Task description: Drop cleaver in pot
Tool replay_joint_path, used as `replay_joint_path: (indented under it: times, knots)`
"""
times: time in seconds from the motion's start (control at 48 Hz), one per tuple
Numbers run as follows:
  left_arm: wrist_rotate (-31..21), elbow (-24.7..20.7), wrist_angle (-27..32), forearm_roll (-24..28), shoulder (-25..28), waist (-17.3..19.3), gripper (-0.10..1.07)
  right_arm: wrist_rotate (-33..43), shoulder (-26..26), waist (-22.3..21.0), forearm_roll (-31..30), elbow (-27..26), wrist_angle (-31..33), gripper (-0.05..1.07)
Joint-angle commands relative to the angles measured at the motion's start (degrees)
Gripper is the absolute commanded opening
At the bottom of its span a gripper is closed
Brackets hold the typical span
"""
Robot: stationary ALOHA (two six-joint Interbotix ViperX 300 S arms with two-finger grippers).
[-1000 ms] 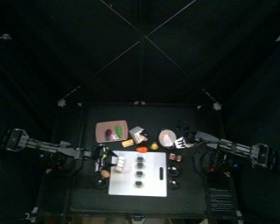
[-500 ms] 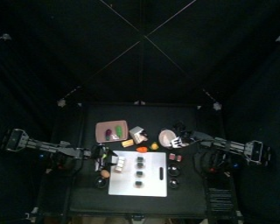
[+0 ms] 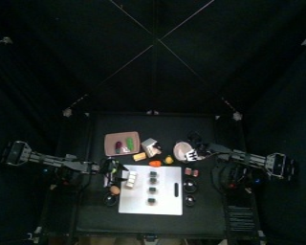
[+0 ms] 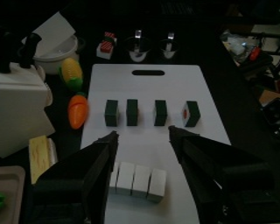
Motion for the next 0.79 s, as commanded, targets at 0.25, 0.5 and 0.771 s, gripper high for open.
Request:
replay_joint_path:
  times: [0.25,0.5,0.771]
  knots:
    - [0.00,-0.53,-0.26,0.09,0.00,0.26,0.86,0.00,-0.70,0.09,0.35,-1.49,-0.26,0.59]
    - [0.00,-0.44,-0.26,0.09,0.00,0.26,0.86,0.18,-1.05,0.18,0.35,-1.76,-0.26,0.74]
    - [0.00,-0.35,-0.26,0.09,0.00,0.26,0.86,0.18,-1.05,0.18,0.09,-2.11,0.09,0.78]
